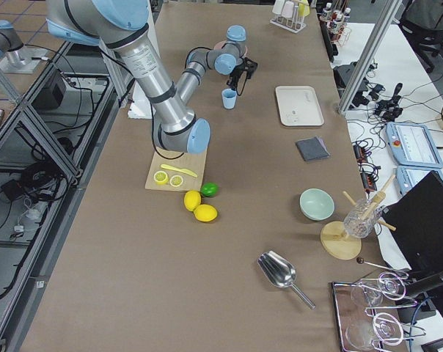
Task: Put ice and cherries in cup
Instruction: 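Open the right gripper to drop the cherry into the cup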
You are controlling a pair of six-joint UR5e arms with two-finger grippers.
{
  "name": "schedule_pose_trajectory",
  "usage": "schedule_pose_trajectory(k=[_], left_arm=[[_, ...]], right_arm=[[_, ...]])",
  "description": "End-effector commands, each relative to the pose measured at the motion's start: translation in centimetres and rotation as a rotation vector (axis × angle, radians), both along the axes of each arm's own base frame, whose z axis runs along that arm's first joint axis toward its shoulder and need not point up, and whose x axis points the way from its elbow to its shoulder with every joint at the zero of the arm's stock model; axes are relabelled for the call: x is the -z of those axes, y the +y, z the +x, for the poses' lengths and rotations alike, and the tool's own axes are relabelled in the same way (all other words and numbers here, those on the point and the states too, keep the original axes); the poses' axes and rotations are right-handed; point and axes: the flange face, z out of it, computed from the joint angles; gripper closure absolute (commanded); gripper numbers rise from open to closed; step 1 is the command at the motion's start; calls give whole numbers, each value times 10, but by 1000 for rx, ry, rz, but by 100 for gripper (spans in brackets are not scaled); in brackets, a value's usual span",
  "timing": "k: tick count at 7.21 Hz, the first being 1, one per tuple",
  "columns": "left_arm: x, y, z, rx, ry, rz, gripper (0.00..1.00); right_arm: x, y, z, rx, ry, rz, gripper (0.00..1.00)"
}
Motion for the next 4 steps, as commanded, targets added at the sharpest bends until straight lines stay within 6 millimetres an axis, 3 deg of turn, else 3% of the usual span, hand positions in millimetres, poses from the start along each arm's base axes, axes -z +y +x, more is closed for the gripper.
schedule_pose_trajectory(k=[1,2,3,4], left_arm=[[-1,0,0,0,0,-1,0],[-1,0,0,0,0,-3,0],[-4,5,0,0,0,-12,0],[-6,7,0,0,0,-20,0]], right_arm=[[3,4,0,4,-2,2,0],[3,4,3,5,24,-13,0],[0,0,24,-3,82,-23,0],[-1,-12,67,29,130,31,0]])
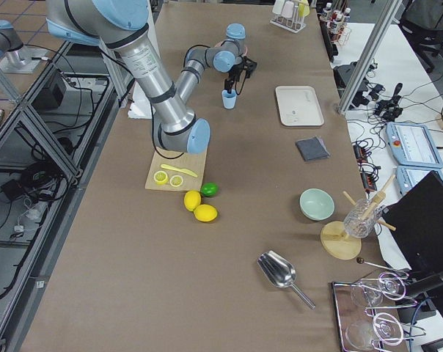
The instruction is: Put ice and cherries in cup
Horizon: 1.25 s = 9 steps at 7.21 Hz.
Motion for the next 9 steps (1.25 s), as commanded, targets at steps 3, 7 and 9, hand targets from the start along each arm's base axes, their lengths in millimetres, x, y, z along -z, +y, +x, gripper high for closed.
schedule_pose_trajectory(k=[3,7,9], left_arm=[[-12,5,1,-2,2,-34,0],[-22,21,1,-2,4,-60,0],[-25,23,1,-2,5,-70,0]], right_arm=[[-79,-90,236,94,180,192,0],[-232,-102,481,366,251,453,0],[-322,-53,591,417,258,465,0]])
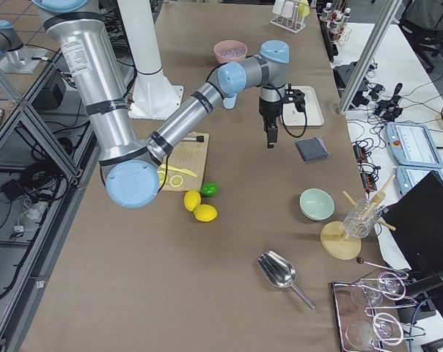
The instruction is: Put ice and cherries in cup
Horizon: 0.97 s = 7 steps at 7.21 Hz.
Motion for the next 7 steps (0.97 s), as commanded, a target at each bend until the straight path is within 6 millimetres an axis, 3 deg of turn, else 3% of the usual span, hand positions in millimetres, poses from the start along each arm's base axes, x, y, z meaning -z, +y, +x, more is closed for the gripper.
schedule_pose_trajectory(k=[1,2,3,4,6,7], left_arm=[[-6,8,0,0,0,-16,0],[-7,10,0,0,0,-17,0],[-9,11,0,0,1,-28,0],[-10,11,1,4,0,-36,0],[-10,11,1,6,0,-37,0],[-10,11,1,5,0,-37,0]], right_arm=[[-91,51,104,36,9,-8,0],[-133,68,121,68,10,-45,0],[-183,85,122,68,11,-138,0],[-209,82,120,68,-1,-163,0],[-253,62,120,39,14,-52,0],[-252,53,102,-38,14,-81,0]])
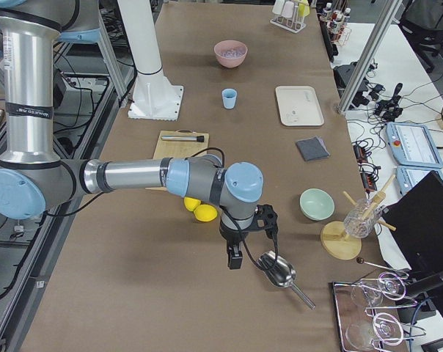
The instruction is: Put ice and cherries in cup
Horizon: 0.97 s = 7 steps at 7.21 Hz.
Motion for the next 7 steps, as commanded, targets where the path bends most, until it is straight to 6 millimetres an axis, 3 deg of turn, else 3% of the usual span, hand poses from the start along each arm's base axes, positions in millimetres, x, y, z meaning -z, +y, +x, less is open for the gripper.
schedule_pose_trajectory(k=[1,2,5,6,7], left_arm=[[2,-1,1,2,10,1,0],[3,-3,5,15,48,-11,0],[6,-7,11,76,45,-64,0],[21,-20,15,89,53,-55,0],[23,-27,16,88,53,-47,0]], right_arm=[[-10,-9,-22,-97,4,4,0],[-28,-3,-32,-79,4,15,0],[-23,-2,-38,-74,-53,39,0],[-21,-1,-42,-73,-102,33,0],[-27,8,-45,-77,-143,9,0]])
